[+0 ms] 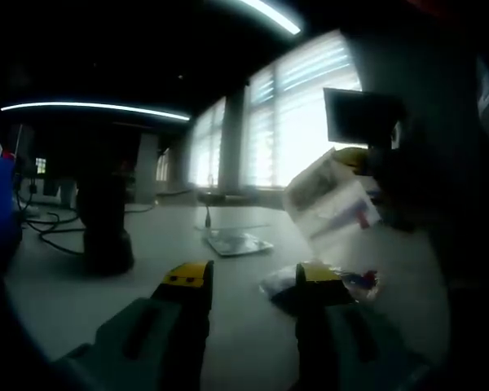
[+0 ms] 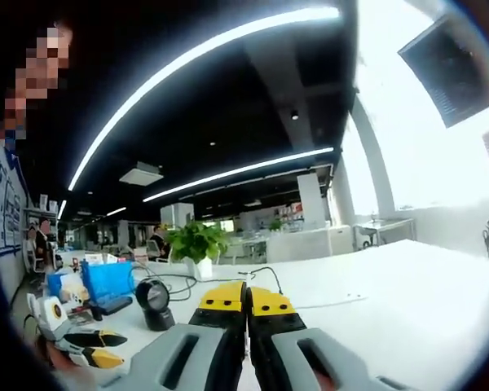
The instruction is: Clip sheet goods on table flip sheet goods clip sheet goods scan sheet goods put sheet goods back to table
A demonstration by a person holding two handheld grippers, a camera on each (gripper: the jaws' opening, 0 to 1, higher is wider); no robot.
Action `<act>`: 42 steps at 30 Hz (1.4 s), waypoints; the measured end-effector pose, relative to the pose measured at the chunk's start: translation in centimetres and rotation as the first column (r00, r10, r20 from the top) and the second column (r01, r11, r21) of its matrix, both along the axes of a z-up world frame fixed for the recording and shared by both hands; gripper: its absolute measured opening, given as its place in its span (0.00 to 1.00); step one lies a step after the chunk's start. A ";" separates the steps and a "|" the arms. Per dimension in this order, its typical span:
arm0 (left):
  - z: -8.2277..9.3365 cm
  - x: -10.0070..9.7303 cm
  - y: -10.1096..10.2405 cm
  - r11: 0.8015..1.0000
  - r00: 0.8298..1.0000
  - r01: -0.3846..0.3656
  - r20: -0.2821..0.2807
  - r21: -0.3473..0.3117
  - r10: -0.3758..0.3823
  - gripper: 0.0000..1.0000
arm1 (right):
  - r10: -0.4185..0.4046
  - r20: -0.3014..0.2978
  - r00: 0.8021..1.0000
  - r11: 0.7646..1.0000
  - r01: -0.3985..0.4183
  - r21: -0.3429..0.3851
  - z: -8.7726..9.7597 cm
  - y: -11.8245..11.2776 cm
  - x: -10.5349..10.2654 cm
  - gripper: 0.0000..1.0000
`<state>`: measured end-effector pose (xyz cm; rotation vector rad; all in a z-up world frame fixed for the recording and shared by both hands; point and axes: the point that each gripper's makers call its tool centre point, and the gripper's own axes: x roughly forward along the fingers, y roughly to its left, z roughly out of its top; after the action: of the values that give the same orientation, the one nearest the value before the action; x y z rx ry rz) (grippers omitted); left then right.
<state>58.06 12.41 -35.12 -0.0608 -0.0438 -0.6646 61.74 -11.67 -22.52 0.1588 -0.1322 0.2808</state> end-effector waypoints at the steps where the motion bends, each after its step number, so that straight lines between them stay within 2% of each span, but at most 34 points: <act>1: 0.0 0.0 0.0 1.000 1.000 0.000 -0.001 0.000 0.000 0.33 | -0.015 0.001 1.000 1.000 0.015 0.018 0.0 -0.5 0.1 0.00; 2: 0.0 0.0 0.0 1.000 1.000 0.000 -0.001 -0.001 0.000 0.33 | -0.031 -0.005 1.000 0.998 0.031 0.063 0.0 -1.1 0.1 0.00; 6: -0.1 0.0 0.0 1.000 1.000 0.000 -0.002 0.002 0.000 0.33 | -0.071 -0.016 0.997 0.986 0.073 0.148 -0.2 -3.1 0.0 0.00; 8: -0.1 0.0 0.0 1.000 1.000 0.000 -0.002 0.003 0.000 0.33 | -0.132 -0.013 0.991 0.973 0.132 0.191 -0.3 -4.9 -0.1 0.00; 11: -0.1 0.0 0.0 1.000 1.000 0.000 -0.003 0.004 0.000 0.33 | -0.175 -0.028 0.984 0.949 0.176 0.261 -0.8 -6.9 -0.4 0.00; 20: -0.1 0.0 -0.1 1.000 1.000 -0.001 -0.002 0.013 0.001 0.33 | -0.278 -0.061 0.959 0.904 0.283 0.321 -2.6 -10.6 -1.9 0.00; 24: -0.1 0.0 -0.1 1.000 1.000 -0.002 -0.002 0.013 0.002 0.33 | -0.317 -0.103 0.943 0.873 0.333 0.356 -4.2 -12.2 -2.7 0.00; 27: -0.2 0.0 -0.1 1.000 1.000 -0.001 -0.001 0.016 0.001 0.33 | -0.307 -0.132 0.942 0.855 0.335 0.396 -5.6 -12.9 -3.1 0.00; 31: -0.2 0.0 -0.2 1.000 1.000 -0.001 -0.001 0.019 0.001 0.33 | -0.340 -0.164 0.926 0.821 0.377 0.428 -7.1 -14.2 -3.9 0.00; 42: -0.2 0.0 -0.2 1.000 1.000 -0.003 0.000 0.021 0.003 0.33 | -0.405 -0.224 0.887 0.786 0.463 0.411 -10.2 -16.0 -5.6 0.00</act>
<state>58.10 12.25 -35.34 -0.0403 -0.0370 -0.6622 56.16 -27.69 -32.76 0.6060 -0.1058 -0.2343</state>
